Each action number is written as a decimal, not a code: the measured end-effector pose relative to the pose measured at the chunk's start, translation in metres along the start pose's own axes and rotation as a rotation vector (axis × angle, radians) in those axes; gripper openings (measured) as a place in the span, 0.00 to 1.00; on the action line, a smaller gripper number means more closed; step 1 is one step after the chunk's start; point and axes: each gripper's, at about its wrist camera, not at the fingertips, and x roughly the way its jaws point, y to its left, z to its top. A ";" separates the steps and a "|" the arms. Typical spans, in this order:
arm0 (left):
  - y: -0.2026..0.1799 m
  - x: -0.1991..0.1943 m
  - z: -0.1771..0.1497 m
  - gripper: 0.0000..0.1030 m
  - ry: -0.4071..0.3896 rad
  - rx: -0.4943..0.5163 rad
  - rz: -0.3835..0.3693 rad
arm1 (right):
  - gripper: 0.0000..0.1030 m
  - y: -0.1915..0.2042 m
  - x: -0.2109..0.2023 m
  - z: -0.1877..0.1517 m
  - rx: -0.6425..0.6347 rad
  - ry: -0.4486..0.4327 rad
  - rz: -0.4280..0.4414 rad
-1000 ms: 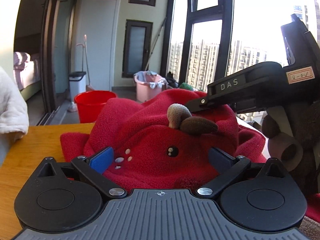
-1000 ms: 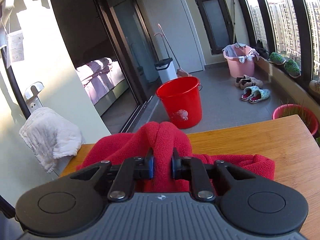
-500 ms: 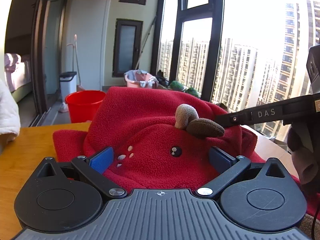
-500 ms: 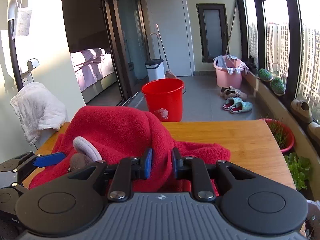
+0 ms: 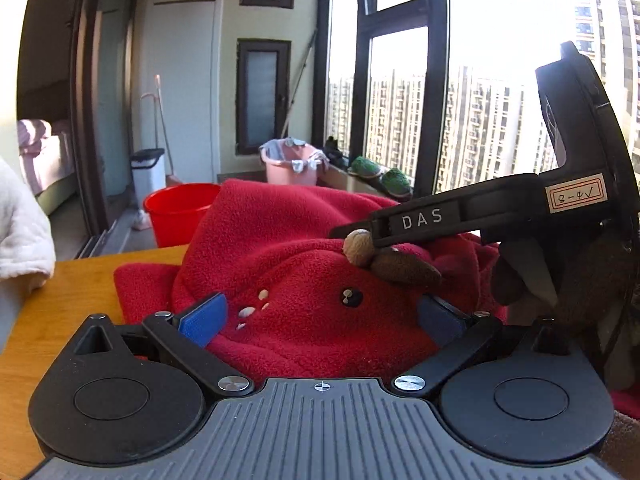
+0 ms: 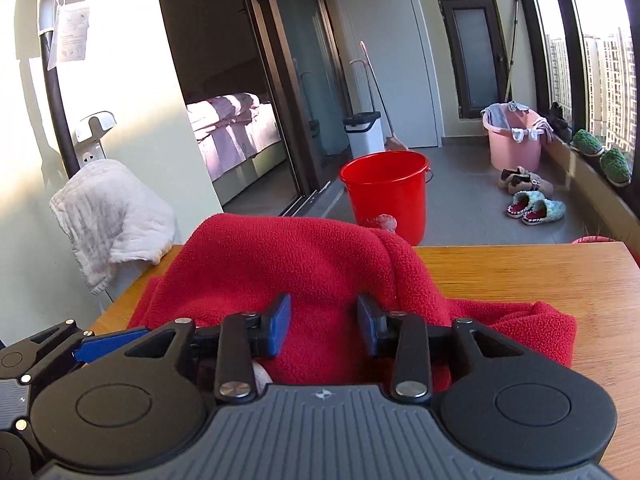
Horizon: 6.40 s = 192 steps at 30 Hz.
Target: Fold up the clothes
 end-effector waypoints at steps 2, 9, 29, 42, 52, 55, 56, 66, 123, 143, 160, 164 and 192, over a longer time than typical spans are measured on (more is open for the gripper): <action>0.001 -0.001 0.000 1.00 -0.006 -0.006 -0.005 | 0.35 0.004 -0.005 0.008 -0.011 0.009 -0.017; 0.004 -0.002 0.002 1.00 -0.011 -0.027 -0.012 | 0.87 0.009 -0.018 0.035 -0.117 -0.088 -0.158; 0.035 -0.036 0.009 1.00 -0.100 -0.225 -0.201 | 0.13 -0.023 -0.045 -0.019 0.041 0.078 -0.076; 0.041 0.022 0.015 1.00 0.085 -0.147 -0.207 | 0.43 -0.033 -0.077 0.020 -0.060 -0.046 -0.003; 0.050 0.007 0.010 1.00 0.099 -0.169 -0.226 | 0.79 0.029 0.040 0.080 -0.382 0.174 0.146; 0.050 -0.014 0.002 1.00 0.132 -0.123 -0.194 | 0.83 0.017 0.082 0.062 -0.351 0.296 0.097; 0.051 -0.016 -0.003 1.00 0.149 -0.116 -0.170 | 0.85 0.011 0.091 0.056 -0.311 0.324 0.101; 0.037 -0.008 -0.012 1.00 0.140 -0.061 -0.100 | 0.54 0.002 0.071 0.052 -0.181 0.351 0.217; -0.006 -0.023 -0.018 1.00 0.092 -0.308 0.161 | 0.89 -0.007 0.043 0.023 -0.151 0.101 0.075; -0.006 -0.021 -0.017 1.00 0.091 -0.313 0.160 | 0.89 -0.011 0.041 0.021 -0.117 0.075 0.090; -0.008 -0.021 -0.018 1.00 0.090 -0.313 0.160 | 0.90 -0.013 0.041 0.019 -0.115 0.066 0.087; -0.007 -0.022 -0.018 1.00 0.090 -0.313 0.159 | 0.90 -0.014 0.041 0.019 -0.110 0.062 0.092; -0.007 -0.026 -0.020 1.00 0.089 -0.315 0.157 | 0.91 -0.025 0.036 0.015 -0.052 0.036 0.110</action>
